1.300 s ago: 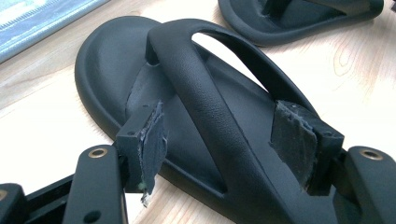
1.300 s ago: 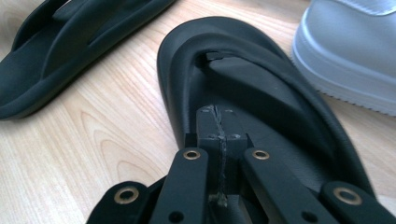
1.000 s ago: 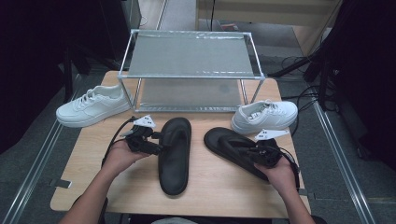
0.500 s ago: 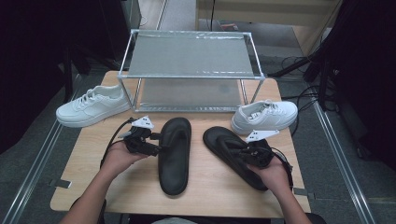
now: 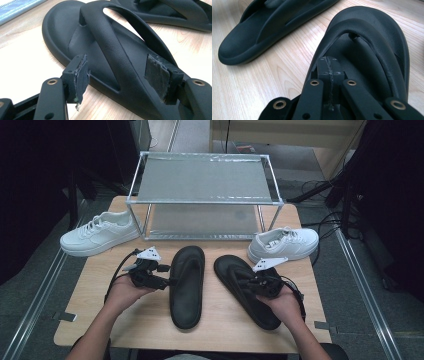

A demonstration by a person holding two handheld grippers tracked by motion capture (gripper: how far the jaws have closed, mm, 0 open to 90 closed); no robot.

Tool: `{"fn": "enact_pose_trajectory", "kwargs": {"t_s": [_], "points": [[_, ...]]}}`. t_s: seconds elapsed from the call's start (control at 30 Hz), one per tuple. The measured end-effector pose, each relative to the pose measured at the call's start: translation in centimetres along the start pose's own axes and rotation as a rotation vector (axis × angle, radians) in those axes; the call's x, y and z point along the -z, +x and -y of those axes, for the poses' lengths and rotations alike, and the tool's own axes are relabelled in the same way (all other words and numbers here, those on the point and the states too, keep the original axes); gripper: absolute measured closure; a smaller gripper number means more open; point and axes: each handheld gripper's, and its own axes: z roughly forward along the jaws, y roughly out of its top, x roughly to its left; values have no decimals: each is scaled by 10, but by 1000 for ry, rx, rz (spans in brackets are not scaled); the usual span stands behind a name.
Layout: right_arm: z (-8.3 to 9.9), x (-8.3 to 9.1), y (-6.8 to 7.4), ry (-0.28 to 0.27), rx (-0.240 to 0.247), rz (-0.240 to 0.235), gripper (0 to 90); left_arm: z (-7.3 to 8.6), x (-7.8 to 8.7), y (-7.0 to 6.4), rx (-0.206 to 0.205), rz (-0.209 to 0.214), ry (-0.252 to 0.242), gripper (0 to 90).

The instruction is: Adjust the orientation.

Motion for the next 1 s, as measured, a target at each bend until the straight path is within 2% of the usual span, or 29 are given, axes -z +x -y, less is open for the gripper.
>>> {"fn": "enact_pose_trajectory", "kwargs": {"t_s": [0.47,0.6,0.7,0.83,0.87,0.9,0.93,1.0], "points": [[-15,-22,3,9,2,0,900,11,5,-1,36,-8,8,382],[-21,-20,-1,-24,-2,15,900,13,5,-2,34,-23,5,408],[-24,-20,-5,-39,-13,27,900,13,6,-2,17,-57,-28,532],[-27,-22,-7,-38,-13,37,900,13,5,2,23,-77,-34,724],[-29,-25,-9,-33,-8,46,900,14,3,6,50,-73,-26,762],[-30,-26,-10,-30,-9,48,900,14,3,6,50,-73,-26,785],[-31,-27,-10,-27,-14,47,900,14,-2,8,70,-55,10,824],[-34,-30,-12,-31,-9,48,900,14,-7,11,100,-45,33,846]]}}
